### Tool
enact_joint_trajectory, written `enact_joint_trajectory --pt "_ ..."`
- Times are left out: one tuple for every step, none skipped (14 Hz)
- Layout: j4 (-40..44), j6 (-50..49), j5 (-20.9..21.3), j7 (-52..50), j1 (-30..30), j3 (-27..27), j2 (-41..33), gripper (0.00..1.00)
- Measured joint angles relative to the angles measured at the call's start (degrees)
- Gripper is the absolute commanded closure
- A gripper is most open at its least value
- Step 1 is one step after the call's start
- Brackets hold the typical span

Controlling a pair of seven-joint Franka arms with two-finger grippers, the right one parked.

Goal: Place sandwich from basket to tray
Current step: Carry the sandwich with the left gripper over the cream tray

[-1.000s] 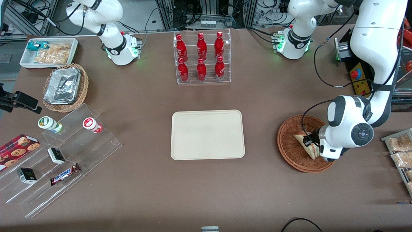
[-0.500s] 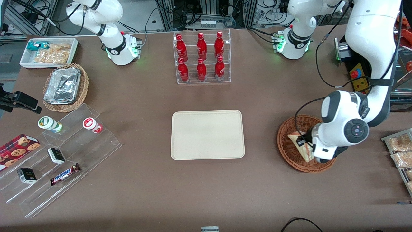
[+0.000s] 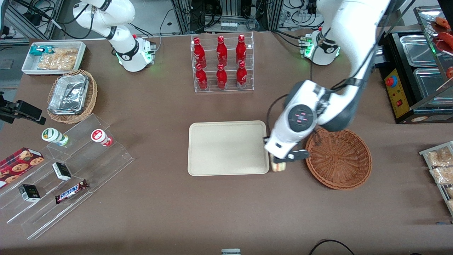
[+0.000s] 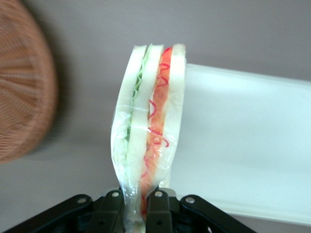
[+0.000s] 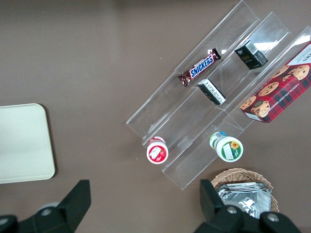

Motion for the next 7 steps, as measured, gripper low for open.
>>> enact_joint_trajectory --pt "0.79 1.69 0.00 -1.13 -2.34 -0.01 1.60 0.85" --pt "1.75 3.47 0.01 -2.81 -4.48 0.01 3.43 0.85" --pt "2.87 4.96 0.05 -4.42 -6.50 0.06 5.35 0.85" --pt "4.12 5.82 0.07 -5.47 -8.19 0.12 7.22 0.85" --pt "5.49 6.15 0.09 -5.96 -9.45 0.16 8.92 0.84" --pt "6.84 6.21 0.10 -6.04 -10.31 0.19 10.36 0.84" --pt "8.01 6.21 0.10 -6.04 -10.98 0.21 11.50 0.83"
